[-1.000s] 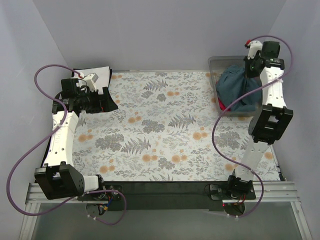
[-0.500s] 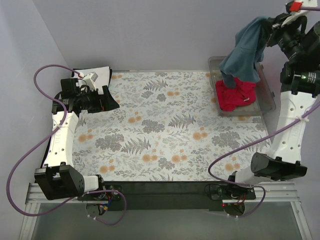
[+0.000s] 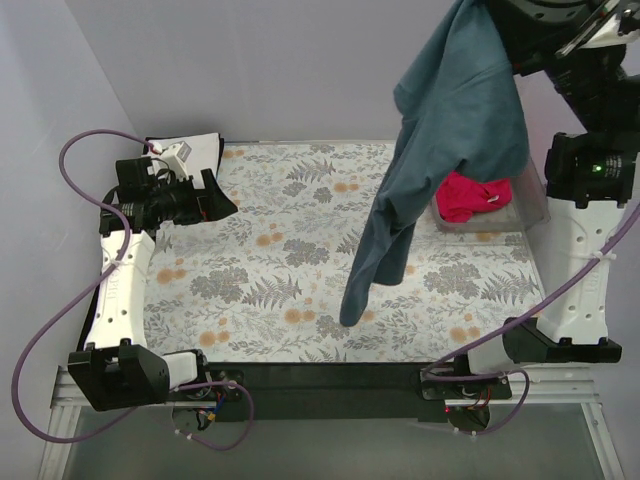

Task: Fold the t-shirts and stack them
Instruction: Move the tshirt to the center of the board

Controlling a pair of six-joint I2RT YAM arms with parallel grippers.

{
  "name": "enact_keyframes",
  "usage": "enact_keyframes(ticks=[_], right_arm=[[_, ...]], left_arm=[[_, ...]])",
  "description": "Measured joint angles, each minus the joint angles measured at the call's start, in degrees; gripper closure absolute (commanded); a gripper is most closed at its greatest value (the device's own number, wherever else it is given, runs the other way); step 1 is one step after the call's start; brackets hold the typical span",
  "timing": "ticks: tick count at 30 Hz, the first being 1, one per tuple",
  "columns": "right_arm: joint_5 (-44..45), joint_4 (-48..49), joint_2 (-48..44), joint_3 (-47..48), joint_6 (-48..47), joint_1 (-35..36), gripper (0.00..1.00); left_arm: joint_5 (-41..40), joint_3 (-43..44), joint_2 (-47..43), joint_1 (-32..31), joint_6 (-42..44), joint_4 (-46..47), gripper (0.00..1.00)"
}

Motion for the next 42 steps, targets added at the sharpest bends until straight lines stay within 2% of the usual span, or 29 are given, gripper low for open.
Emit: enact_keyframes(ticks=[7, 11, 12, 13, 15, 20, 25, 27, 31, 34, 35, 38, 39, 40, 42], right_arm=[[-0.52, -0.02, -3.06, -10.67, -0.87, 16.85, 0.99], [0.52, -1.03, -6.36, -23.30, -4.24, 23.30, 0.99], [1.07, -1.88, -7.67, -27.71, -5.77, 24.76, 0.89], [1.46, -3.02, -8.50, -31.36, -7.17, 25.88, 0.57], [2.56, -5.55, -9.81, -38.34, -9.62, 27.71, 0.03], [5.09, -16.65, -10.05, -47.17, -17.25, 28.85, 0.02], [10.47, -25.57, -12.61, -54.29, -22.34, 27.87, 0.02], [10.97, -28.15, -14.25, -57.83, -23.10, 26.08, 0.02], [10.75, -33.88, -15.02, -63.54, -24.06, 19.06, 0.03], [10.14, -37.86, -10.12, -65.00, -25.33, 12.68, 0.04], [10.08, -38.86, -7.37, -65.09, -25.73, 10.88, 0.04], [10.19, -40.76, -1.18, -65.35, -26.25, 8.02, 0.04], [9.92, -40.98, 0.17, -65.35, -26.27, 7.17, 0.03], [9.66, -41.57, 1.40, -65.35, -26.32, 5.77, 0.03], [9.14, -42.49, 1.84, -65.33, -26.49, 3.15, 0.03]], left_arm=[[-0.24, 0.00, -1.49, 0.00, -1.11, 0.68, 0.02], [-0.24, 0.02, -1.49, 0.00, -1.33, 0.76, 0.02], [-0.24, 0.02, -1.49, 0.00, -1.31, 0.72, 0.02], [-0.24, 0.02, -1.49, 0.00, -1.29, 0.70, 0.02], [-0.26, 0.02, -1.49, 0.00, -0.96, 0.68, 0.02], [0.55, 0.02, -1.49, 0.02, 1.03, 0.24, 0.02], [7.19, -0.09, -1.42, -0.04, 8.90, -3.26, 0.02], [9.97, -1.46, -1.64, -0.72, 12.96, -4.35, 0.02], [10.43, -5.27, -1.92, -4.50, 18.75, -5.70, 0.02], [7.63, -7.06, -1.18, -13.66, 21.59, -4.11, 0.09], [5.14, -6.10, 1.11, -20.59, 22.32, -3.10, 0.11], [-1.84, -0.39, 11.34, -33.59, 22.93, -0.72, 0.13], [-5.99, 3.41, 17.33, -38.60, 22.91, 0.28, 0.16], [-8.07, 5.35, 21.00, -41.20, 22.91, 1.29, 0.24], [-15.19, 11.32, 30.82, -47.17, 23.17, 1.11, 0.50]])
